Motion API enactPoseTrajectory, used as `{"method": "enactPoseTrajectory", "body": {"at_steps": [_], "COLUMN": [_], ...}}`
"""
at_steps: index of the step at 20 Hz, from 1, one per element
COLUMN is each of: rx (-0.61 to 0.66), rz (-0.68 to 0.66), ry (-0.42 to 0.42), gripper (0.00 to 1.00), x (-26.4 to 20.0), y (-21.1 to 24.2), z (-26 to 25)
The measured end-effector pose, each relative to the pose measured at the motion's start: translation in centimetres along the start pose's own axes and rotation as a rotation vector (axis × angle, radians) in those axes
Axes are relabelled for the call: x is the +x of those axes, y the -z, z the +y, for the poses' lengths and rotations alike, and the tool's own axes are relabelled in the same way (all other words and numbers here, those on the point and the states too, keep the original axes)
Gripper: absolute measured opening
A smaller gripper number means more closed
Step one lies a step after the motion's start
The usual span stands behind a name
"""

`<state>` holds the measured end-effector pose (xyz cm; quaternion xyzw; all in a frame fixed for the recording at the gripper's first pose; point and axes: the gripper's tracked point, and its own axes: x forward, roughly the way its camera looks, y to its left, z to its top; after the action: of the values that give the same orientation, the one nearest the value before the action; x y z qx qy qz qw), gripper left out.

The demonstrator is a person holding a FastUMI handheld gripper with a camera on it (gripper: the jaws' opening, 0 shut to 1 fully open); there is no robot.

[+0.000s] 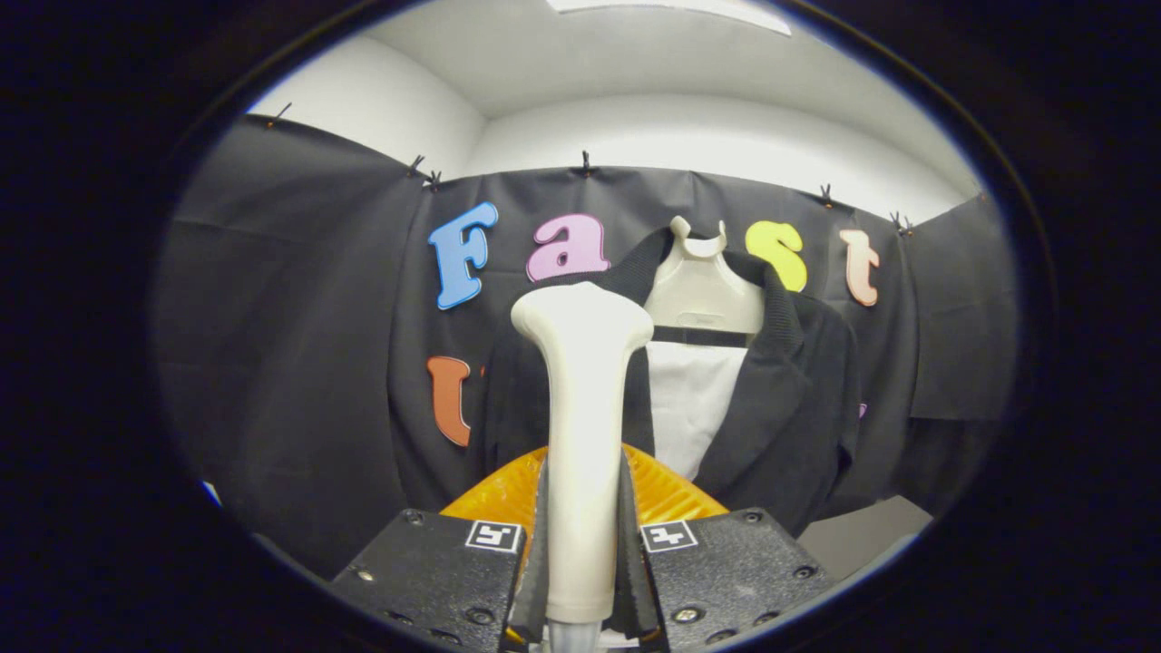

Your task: Iron the clothes twice with a garment steamer, once on the left side and once on the right side.

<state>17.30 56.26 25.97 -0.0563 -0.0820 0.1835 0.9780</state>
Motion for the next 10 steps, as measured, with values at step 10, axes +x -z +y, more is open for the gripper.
{"method": "enactPoseTrajectory", "body": {"at_steps": [10], "rx": [-0.047], "rz": [0.043], "ry": [0.023], "gripper": [0.35], "x": [0.2], "y": [2.8], "z": [1.0]}}
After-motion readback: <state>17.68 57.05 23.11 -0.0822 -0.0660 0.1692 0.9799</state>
